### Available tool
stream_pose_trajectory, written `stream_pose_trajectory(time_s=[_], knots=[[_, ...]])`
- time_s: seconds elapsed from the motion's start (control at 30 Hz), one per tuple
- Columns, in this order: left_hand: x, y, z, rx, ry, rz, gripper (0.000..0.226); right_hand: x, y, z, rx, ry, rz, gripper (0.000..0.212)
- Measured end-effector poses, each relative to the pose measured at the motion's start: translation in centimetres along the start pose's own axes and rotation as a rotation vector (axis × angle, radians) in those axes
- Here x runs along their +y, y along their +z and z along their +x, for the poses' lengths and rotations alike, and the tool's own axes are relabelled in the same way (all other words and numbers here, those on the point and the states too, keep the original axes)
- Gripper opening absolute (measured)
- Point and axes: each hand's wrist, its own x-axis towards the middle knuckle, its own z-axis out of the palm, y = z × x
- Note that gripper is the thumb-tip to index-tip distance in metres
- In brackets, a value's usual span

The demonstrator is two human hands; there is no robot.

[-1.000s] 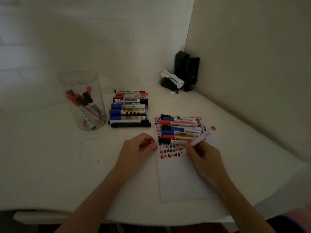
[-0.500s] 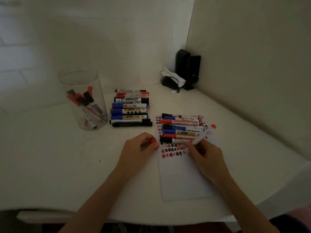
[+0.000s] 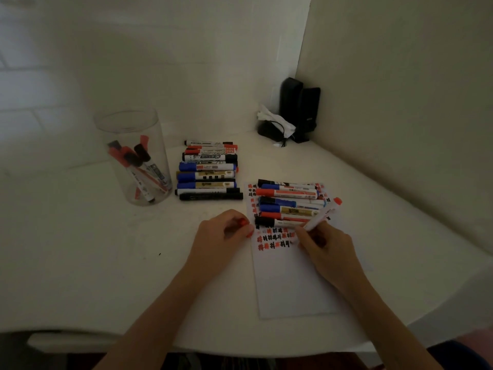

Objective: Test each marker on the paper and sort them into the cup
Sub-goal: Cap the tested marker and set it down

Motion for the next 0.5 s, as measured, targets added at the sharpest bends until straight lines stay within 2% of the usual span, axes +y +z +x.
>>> stream_pose_trajectory(time_s=[0.37, 0.5], knots=[[-0.07, -0.14, 0.03, 0.002, 0.012, -0.013, 0.013, 0.01, 0.11, 0.09, 0.011, 0.045, 0.019, 0.017], [0.32, -0.87, -0.23, 0.024, 0.035, -0.155, 0.007, -0.29, -0.65, 0.16, 0.066, 0.166, 0.178, 0.018]])
